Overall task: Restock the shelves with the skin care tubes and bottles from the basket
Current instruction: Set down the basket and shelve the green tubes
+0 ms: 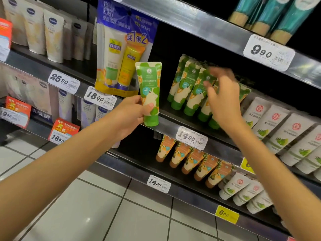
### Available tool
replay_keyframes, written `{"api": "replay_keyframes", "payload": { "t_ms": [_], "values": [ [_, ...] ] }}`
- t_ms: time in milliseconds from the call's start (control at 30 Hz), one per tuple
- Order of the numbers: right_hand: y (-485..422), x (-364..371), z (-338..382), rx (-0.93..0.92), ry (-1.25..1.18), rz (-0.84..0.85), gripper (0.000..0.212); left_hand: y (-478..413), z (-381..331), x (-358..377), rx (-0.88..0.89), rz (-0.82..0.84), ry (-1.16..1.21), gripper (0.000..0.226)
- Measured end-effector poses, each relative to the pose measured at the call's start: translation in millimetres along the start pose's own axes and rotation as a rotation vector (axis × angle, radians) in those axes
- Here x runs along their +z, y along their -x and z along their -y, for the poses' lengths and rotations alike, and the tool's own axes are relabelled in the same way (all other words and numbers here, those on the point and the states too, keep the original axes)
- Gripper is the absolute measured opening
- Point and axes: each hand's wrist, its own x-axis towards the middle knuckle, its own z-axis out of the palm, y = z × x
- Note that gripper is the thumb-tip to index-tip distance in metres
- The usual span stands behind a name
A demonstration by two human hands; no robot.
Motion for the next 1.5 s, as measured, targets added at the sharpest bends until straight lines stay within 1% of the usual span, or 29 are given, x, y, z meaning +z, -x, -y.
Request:
{"api": "replay_keyframes", "payload": {
  "t_ms": [67, 133, 233, 333, 467, 600, 800, 867, 1000, 1067, 1133, 1200, 1333, 1500],
  "values": [
    [-33.7, 1.6, 4.9, -0.062, 0.081, 0.096, 0.04, 1.4, -3.9, -1.7, -0.001, -0.018, 0.018, 0.037],
    [-59.7, 7.2, 5.1, -0.069, 0.151, 0.21, 0.041, 3.0, -6.1, -3.4, -0.004, -0.025, 0.02, 0.038],
    [-83.8, 14.7, 3.9, -0.038, 0.158, 0.382, 0.036, 4.5, -7.9, -4.9, -0.004, -0.017, 0.001, 0.038],
    [-90.6, 20.6, 3.6, -0.064, 0.191, 0.474, 0.031, 5.7, -8.1, -5.1, 0.001, -0.013, -0.013, 0.036],
    [-91.2, 26.6, 4.9, -0.056, 0.192, 0.48, 0.031, 8.4, -7.5, -3.2, -0.004, -0.003, -0.014, 0.032],
    [-93.9, 29.3, 6.6, -0.027, 0.157, 0.47, 0.031, 8.7, -7.5, -2.5, -0.018, -0.009, -0.023, 0.034],
    [-92.9, 35.7, 15.6, -0.045, 0.129, 0.449, 0.026, 9.3, -5.3, -3.4, -0.024, 0.006, -0.032, 0.035],
    [-92.2, 33.4, 15.4, -0.05, 0.12, 0.459, 0.03, 8.9, -5.3, -3.4, -0.026, 0.008, -0.032, 0.036],
    [-88.4, 14.4, 2.9, -0.002, 0.114, 0.441, 0.045, 7.8, -6.1, -4.6, -0.031, 0.008, -0.028, 0.036],
    [-84.4, 5.4, -7.7, 0.026, 0.174, 0.421, 0.045, 7.4, -6.2, -4.6, -0.03, 0.006, -0.033, 0.035],
    [-79.2, 2.9, -15.9, 0.054, 0.261, 0.453, 0.048, 7.1, -6.6, -4.3, -0.031, 0.005, -0.035, 0.035],
    [-74.6, 5.2, -19.2, 0.078, 0.28, 0.484, 0.054, 7.9, -6.8, -3.7, -0.034, 0.008, -0.037, 0.036],
    [-74.9, 7.4, -15.3, 0.092, 0.224, 0.45, 0.054, 9.5, -7.2, -3.3, -0.04, 0.012, -0.05, 0.037],
    [-79.6, 10.0, -7.9, 0.055, 0.215, 0.49, 0.053, 9.5, -10.3, -2.2, -0.034, 0.007, -0.037, 0.035]
  ]
}}
